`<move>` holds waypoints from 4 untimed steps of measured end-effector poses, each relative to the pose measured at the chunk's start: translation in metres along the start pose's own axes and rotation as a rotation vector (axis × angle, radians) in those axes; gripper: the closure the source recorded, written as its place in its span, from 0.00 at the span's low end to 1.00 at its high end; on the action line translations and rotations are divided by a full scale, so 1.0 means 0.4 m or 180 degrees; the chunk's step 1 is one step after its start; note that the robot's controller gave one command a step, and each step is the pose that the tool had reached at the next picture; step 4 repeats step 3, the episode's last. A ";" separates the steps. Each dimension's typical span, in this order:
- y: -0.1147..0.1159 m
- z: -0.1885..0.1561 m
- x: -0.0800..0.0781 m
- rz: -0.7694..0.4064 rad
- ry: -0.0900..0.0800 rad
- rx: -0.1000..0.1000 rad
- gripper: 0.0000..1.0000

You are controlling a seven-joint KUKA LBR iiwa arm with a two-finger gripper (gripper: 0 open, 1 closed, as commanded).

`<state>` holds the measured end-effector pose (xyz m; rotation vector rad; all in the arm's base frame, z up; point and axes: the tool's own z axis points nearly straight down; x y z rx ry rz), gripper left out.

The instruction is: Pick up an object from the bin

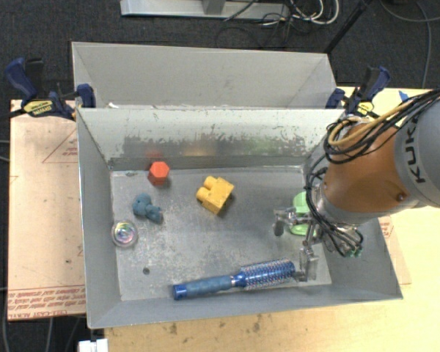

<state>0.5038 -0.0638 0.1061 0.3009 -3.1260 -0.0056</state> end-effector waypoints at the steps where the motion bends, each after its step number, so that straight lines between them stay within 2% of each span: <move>1: 0.137 0.084 0.021 -0.0505 -0.0081 0.0027 0.00; 2: 0.138 0.092 0.036 -0.0497 -0.0015 0.0012 1.00; 3: 0.185 -0.327 0.025 -0.0166 -0.0034 0.0016 1.00; 4: 0.185 -0.327 0.025 -0.0166 -0.0034 0.0016 1.00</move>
Offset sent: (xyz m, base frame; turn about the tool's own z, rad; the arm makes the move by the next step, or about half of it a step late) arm -0.0256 0.0509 -0.0361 -0.1578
